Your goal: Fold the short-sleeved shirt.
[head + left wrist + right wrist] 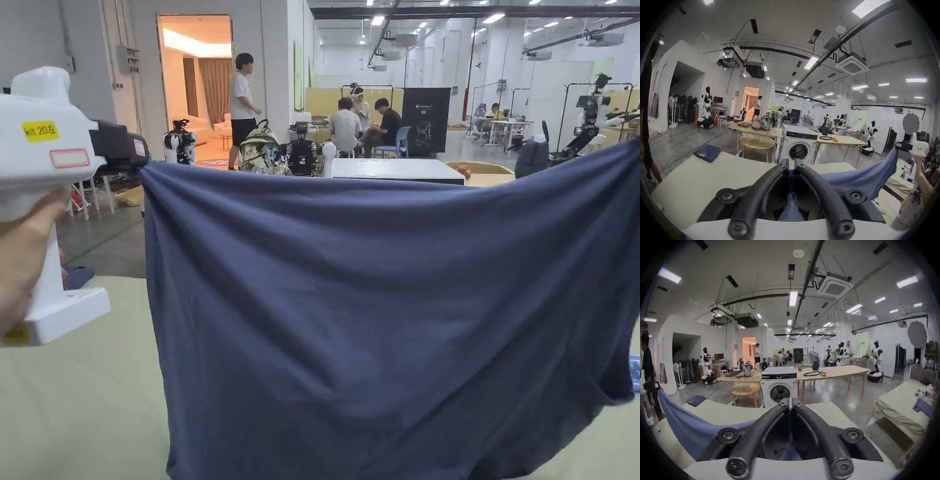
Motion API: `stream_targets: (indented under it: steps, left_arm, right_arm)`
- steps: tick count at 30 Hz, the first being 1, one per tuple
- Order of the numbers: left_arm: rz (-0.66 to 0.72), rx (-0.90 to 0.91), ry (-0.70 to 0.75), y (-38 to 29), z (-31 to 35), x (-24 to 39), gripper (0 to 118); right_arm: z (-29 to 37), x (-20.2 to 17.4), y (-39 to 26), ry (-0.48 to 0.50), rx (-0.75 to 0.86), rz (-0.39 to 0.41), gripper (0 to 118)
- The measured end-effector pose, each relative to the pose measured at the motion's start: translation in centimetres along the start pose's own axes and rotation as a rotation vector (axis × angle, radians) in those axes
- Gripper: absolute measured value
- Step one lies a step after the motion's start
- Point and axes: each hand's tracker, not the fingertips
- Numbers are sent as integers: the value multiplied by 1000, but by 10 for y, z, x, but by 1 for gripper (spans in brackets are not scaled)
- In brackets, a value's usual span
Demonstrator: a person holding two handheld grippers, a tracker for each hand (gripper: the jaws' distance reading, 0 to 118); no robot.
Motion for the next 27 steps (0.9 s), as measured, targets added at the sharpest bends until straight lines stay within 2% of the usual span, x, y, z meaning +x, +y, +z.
stream_targets:
  steps: [1, 8, 15, 18, 22, 23, 27]
  left_arm:
    - [-9, 2, 8, 7, -5, 2, 0]
    - [-18, 37, 74, 48, -18, 12, 0]
    - [-32, 57, 101, 63, -37, 8, 0]
    - [-35, 50, 118, 48, -45, 5, 0]
    - [-28, -21, 105, 2, -62, -7, 0]
    - [-25, -35, 101, -10, -63, -12, 0]
    - [18, -83, 72, -50, -67, -30, 0]
  right_arm:
    - [-8, -5, 10, -11, 2, 20, 0]
    - [-47, -30, 73, -28, 55, -16, 0]
    - [-64, -57, 97, -33, 84, 31, 0]
    - [-81, -56, 87, 1, 71, -9, 0]
    - [-86, -58, 41, 11, 61, -4, 0]
    - [-79, -53, 21, 49, 13, -20, 0]
    - [-76, -38, -21, 61, -62, -63, 0]
